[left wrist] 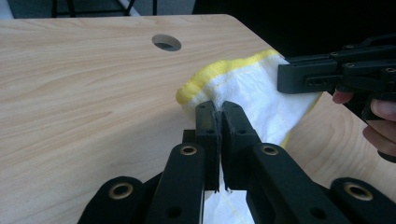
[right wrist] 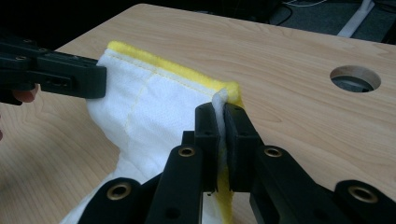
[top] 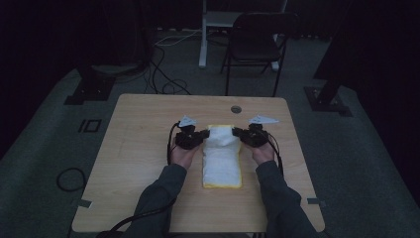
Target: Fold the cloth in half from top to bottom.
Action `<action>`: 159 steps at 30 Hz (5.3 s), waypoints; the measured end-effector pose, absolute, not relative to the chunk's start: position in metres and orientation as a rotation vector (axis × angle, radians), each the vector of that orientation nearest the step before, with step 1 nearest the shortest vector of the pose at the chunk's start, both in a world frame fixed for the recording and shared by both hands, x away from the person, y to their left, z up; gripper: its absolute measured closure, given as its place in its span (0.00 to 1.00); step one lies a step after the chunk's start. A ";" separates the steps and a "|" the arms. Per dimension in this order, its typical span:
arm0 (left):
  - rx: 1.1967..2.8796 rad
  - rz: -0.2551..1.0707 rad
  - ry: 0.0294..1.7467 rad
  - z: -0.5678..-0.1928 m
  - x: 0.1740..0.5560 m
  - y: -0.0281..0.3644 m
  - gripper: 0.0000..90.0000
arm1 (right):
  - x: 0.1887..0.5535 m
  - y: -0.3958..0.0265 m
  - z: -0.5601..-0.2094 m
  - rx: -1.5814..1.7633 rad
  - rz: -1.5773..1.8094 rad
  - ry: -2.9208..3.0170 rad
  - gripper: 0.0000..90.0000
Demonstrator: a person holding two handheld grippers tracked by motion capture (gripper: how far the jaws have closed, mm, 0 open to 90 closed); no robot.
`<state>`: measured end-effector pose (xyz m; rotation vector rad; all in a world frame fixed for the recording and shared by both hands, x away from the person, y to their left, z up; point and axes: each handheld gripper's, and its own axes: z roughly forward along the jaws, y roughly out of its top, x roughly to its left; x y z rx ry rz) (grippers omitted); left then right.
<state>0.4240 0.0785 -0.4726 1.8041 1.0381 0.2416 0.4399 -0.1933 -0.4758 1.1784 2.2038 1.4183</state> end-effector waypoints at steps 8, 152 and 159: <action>1.806 0.240 1.020 -0.471 0.415 0.078 0.97 | 0.431 -0.196 -0.478 1.189 1.447 2.192 0.95; 1.836 0.032 1.034 -0.530 0.308 0.104 0.77 | 0.331 -0.226 -0.524 1.286 1.514 2.192 0.65; 1.817 0.065 1.050 -0.526 0.312 0.108 0.76 | 0.327 -0.220 -0.527 1.285 1.499 2.221 0.65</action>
